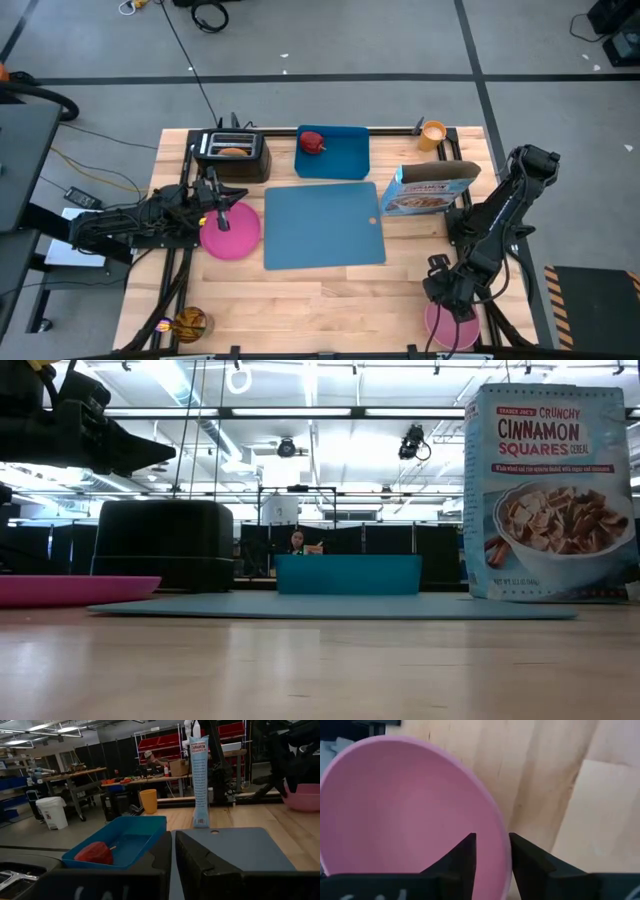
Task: Arrange a breakfast setting
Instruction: Put the pink bowl on the blue placemat
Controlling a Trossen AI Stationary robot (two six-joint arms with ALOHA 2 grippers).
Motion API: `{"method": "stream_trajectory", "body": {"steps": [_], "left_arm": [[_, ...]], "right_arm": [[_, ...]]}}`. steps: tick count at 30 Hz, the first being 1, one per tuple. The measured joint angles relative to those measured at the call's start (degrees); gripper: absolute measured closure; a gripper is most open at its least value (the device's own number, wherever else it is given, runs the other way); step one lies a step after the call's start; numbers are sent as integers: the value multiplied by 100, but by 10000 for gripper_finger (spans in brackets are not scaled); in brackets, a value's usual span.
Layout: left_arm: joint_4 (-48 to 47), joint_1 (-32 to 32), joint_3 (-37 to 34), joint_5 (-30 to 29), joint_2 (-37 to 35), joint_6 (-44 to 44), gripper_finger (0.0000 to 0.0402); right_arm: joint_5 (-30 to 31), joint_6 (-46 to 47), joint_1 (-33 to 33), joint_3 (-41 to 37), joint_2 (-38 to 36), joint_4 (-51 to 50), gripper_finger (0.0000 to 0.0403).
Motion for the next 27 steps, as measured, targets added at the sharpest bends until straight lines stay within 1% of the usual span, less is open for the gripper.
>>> {"method": "stream_trajectory", "body": {"steps": [2,5,9,12,15,19,23,27], "left_arm": [[0,0,0,-1,1,0,370],[0,-1,0,-2,0,0,370],[0,-1,0,-2,0,0,370],[0,-2,0,-2,1,-2,370],[0,0,0,-2,0,-2,370],[0,-2,0,-1,1,-2,370],[0,-1,0,-2,0,-2,370],[0,-1,0,-2,0,-2,370]], "right_arm": [[69,-24,0,-2,0,118,299],[253,-176,-3,-2,-1,130,330],[34,-376,-65,-2,-2,54,384],[-18,-280,-150,0,0,104,386],[11,-252,-356,192,0,12,382],[169,-549,-978,806,0,-377,387],[458,-1048,-1900,1489,4,-651,387],[503,-1856,-2779,2397,405,-1089,387]]}}
